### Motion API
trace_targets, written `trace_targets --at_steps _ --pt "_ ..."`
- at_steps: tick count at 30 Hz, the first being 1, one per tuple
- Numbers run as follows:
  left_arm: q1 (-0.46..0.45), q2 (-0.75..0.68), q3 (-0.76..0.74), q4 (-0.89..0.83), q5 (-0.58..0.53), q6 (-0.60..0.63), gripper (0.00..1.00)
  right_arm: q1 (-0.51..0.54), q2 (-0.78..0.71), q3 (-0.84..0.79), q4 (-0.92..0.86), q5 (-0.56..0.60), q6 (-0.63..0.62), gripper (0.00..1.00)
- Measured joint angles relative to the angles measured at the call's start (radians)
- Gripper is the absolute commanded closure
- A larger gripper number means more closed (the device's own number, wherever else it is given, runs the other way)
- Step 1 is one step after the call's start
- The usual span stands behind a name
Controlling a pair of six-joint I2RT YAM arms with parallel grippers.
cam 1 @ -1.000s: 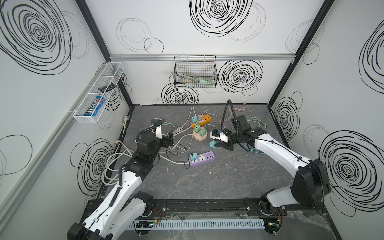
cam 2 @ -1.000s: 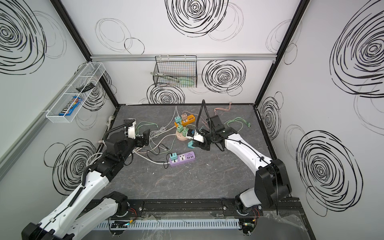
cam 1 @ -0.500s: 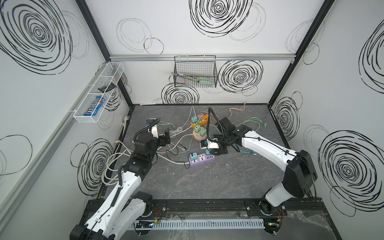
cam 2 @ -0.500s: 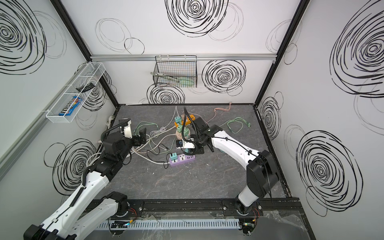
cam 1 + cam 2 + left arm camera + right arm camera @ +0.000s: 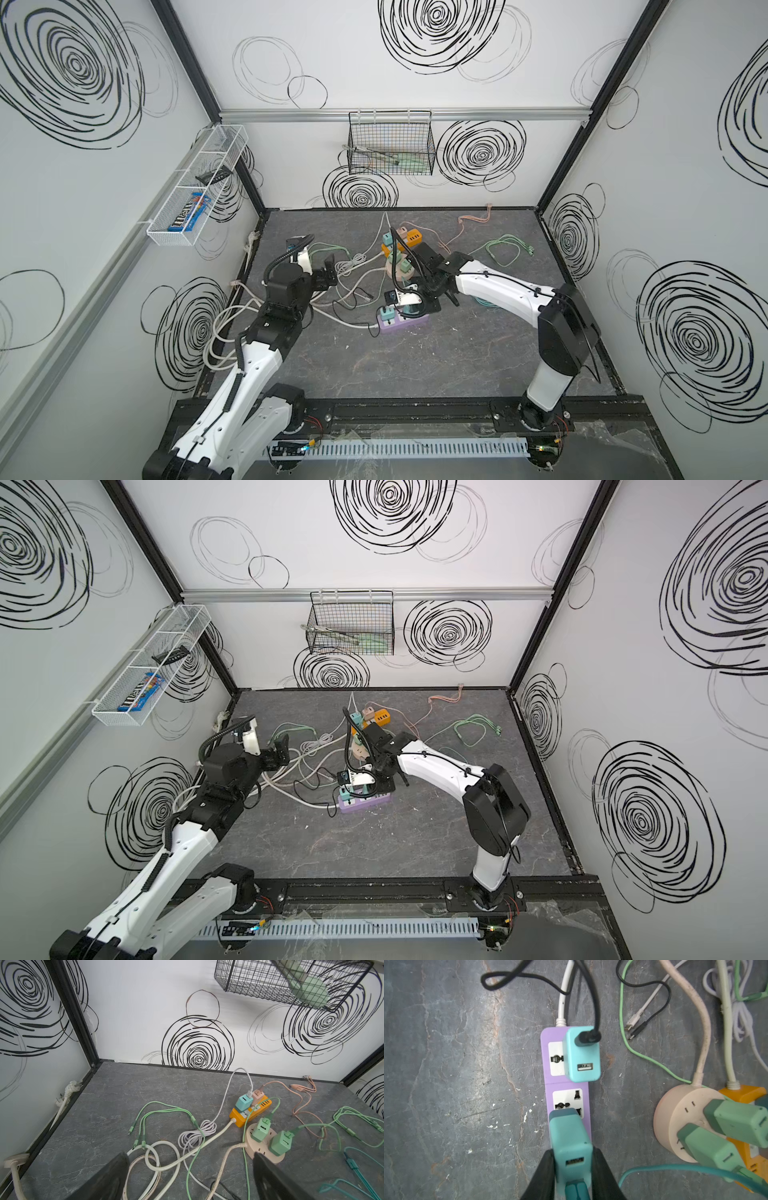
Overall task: Insert the plug
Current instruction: 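Lower and press the teal charger into the purple strip's free socket with the right gripper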
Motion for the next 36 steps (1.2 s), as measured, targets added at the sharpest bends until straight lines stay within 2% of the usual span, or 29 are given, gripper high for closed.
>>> trace_targets --at_steps 16,36 --pt "0.027 0.019 0.000 -0.003 0.036 -0.034 0.04 0.027 0.031 0.014 0.048 0.005 -0.037 1.00" --pt "0.033 0.030 0.000 -0.004 0.056 -0.042 0.04 0.048 0.071 0.039 0.051 0.071 -0.084 0.99"
